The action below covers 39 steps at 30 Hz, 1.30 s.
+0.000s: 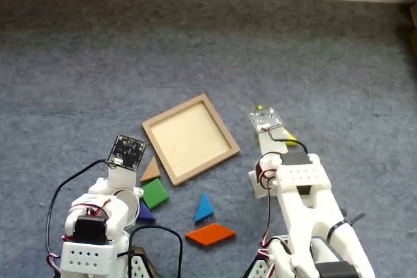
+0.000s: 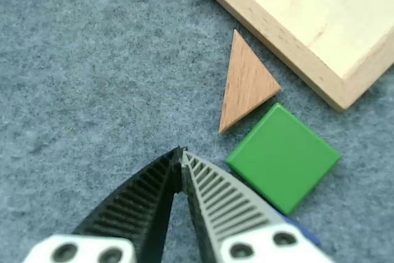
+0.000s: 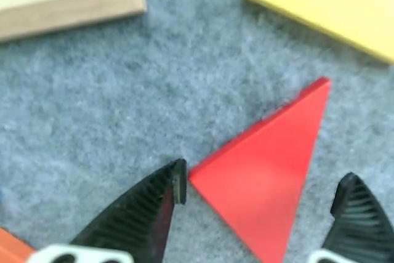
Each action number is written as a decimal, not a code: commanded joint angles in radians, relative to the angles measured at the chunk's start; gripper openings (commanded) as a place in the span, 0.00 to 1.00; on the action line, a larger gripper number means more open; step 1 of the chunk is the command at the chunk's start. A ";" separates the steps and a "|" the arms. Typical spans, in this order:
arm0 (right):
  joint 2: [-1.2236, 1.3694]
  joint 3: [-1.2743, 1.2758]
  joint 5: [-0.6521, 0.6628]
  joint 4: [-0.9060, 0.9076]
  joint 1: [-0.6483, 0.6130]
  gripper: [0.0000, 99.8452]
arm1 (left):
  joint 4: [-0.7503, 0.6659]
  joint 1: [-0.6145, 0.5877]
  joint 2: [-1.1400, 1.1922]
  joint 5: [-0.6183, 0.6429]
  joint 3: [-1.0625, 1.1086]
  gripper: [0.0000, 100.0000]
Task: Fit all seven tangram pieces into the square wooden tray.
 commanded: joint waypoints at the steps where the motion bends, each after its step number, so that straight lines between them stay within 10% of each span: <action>1: -0.005 -0.008 -0.009 -0.013 -0.005 0.32 | 0.003 0.012 -0.039 -0.009 0.019 0.00; 39: -0.010 -0.343 0.060 0.275 -0.073 0.18 | 0.003 0.012 -0.039 -0.009 0.019 0.00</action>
